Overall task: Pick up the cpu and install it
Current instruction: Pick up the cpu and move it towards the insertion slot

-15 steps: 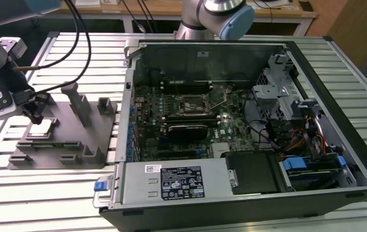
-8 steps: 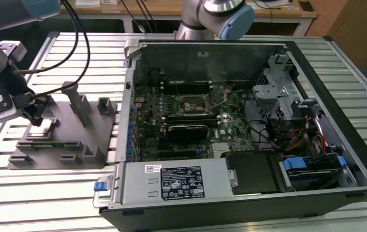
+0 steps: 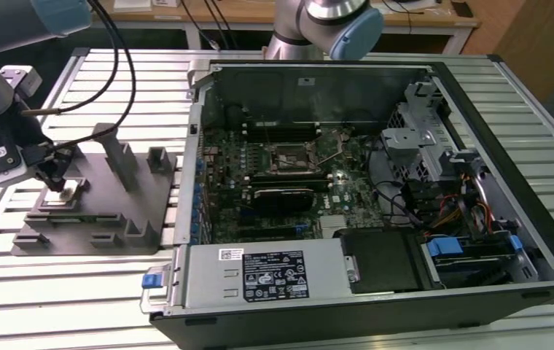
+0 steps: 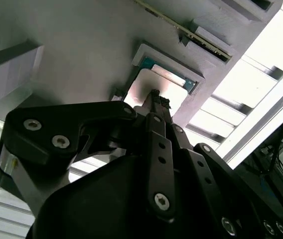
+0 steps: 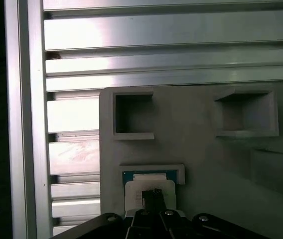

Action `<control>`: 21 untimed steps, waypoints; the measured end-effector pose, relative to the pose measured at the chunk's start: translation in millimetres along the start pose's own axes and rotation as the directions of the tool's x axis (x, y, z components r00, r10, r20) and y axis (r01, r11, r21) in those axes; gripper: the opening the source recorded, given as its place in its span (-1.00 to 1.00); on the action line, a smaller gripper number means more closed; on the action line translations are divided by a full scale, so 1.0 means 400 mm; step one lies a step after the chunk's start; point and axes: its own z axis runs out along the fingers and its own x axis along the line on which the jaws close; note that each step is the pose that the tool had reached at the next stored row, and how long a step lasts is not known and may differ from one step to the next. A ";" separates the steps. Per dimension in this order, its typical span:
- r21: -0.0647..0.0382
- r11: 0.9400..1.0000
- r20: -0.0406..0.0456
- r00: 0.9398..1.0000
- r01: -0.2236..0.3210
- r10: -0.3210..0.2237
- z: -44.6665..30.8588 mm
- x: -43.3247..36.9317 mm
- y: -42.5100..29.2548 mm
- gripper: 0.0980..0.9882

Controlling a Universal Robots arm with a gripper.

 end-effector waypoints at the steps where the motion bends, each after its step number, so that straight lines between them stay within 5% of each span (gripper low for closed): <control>1: 0.000 1.000 0.000 1.000 0.000 0.000 0.005 0.001 0.000 -0.98; 11: 0.000 1.000 0.000 1.000 0.000 0.000 0.008 0.001 0.000 -0.96; 18: 0.000 1.000 0.000 1.000 0.000 0.000 0.008 0.002 0.000 -0.43; 21: 0.000 1.000 0.000 1.000 0.000 0.000 0.008 0.002 0.000 -0.04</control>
